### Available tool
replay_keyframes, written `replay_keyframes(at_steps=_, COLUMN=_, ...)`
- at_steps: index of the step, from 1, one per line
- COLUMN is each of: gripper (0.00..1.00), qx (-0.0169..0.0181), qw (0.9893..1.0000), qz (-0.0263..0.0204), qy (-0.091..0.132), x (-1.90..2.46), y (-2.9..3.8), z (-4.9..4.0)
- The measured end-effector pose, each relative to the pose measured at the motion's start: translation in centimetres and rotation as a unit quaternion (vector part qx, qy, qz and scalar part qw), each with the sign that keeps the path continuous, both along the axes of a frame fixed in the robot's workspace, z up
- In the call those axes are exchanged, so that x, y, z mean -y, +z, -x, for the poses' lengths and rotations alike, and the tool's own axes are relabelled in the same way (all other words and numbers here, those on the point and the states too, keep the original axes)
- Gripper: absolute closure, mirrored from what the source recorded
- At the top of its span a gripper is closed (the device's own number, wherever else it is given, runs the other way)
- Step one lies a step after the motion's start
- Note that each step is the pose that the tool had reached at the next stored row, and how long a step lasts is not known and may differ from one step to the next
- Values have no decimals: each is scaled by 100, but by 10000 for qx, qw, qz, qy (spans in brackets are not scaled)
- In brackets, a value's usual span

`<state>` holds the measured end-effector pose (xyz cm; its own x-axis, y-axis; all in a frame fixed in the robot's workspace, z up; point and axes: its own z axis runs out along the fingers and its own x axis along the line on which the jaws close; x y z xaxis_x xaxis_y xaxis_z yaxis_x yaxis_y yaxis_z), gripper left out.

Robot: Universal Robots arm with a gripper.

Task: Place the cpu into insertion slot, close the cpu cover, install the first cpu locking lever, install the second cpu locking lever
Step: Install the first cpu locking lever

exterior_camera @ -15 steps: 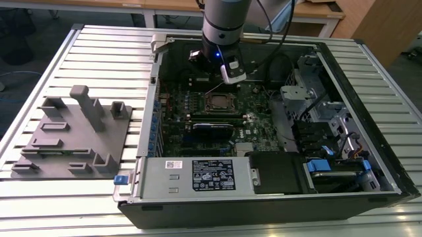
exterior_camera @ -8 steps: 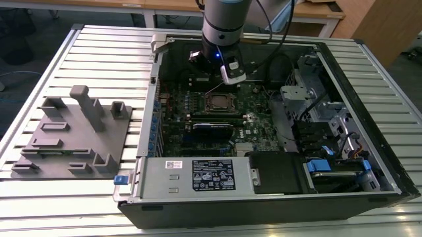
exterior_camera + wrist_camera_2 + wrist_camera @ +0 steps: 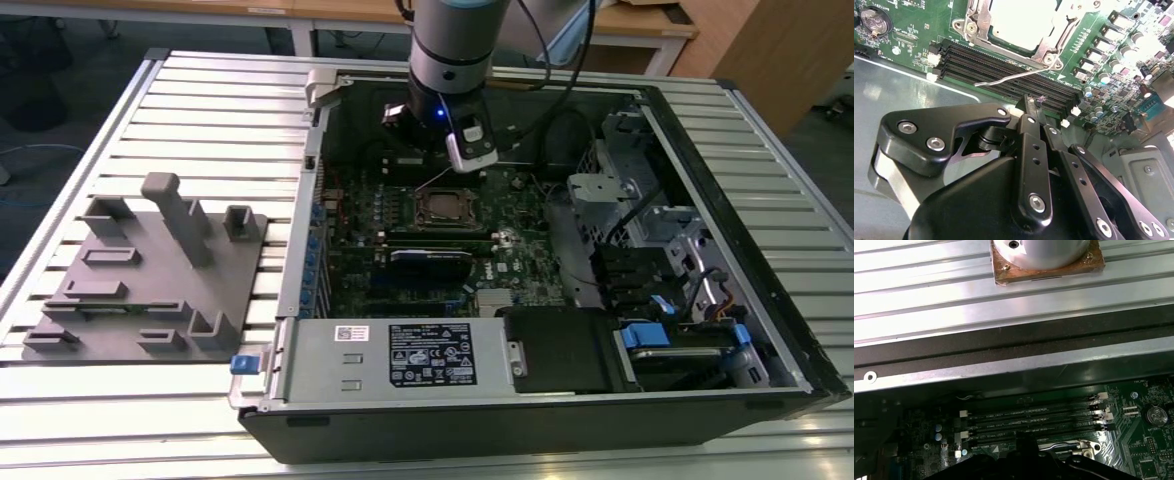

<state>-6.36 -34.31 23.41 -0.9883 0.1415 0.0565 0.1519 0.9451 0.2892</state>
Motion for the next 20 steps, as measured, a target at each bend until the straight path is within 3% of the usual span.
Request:
replay_keyframes(at_steps=10, gripper=90, qx=6, qw=10000, qz=16, qy=0, x=0, y=-19, z=0)
replay_keyframes(at_steps=20, gripper=90, qx=84, qw=9999, qz=136, qy=-1, x=-8, y=-89, z=0)
